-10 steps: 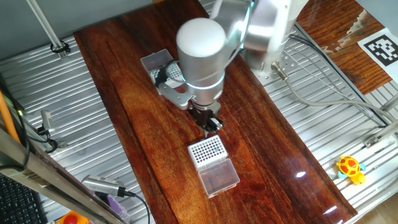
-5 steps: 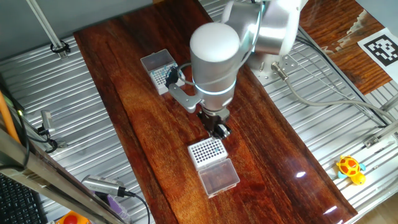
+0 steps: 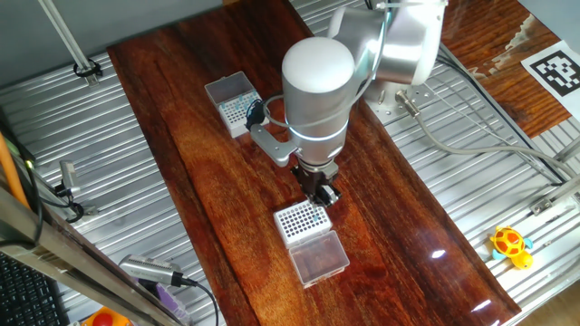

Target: Transfer all medium pipette tips from one holder to another

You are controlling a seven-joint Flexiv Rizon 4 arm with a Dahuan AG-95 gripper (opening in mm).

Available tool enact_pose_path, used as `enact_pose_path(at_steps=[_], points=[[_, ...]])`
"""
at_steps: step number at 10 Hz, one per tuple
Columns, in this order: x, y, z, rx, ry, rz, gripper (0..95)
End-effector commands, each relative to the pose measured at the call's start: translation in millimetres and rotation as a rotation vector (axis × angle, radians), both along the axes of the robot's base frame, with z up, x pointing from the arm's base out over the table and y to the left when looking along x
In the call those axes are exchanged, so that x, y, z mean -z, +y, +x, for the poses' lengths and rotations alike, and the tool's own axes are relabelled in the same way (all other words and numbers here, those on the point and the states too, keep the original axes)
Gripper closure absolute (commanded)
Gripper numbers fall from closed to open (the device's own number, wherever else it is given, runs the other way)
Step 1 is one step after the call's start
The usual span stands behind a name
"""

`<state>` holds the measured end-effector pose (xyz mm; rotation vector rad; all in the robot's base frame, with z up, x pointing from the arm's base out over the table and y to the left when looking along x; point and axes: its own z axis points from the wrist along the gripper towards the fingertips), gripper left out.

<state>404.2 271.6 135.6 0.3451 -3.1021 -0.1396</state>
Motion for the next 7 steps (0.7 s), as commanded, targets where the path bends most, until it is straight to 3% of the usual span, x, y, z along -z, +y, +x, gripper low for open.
enact_pose_path(at_steps=[1,7], points=[[0.1,-0.6,-0.1,0.000,-0.004,0.000,95.0],[0.1,0.6,2.0,-0.005,-0.015,0.003,95.0]])
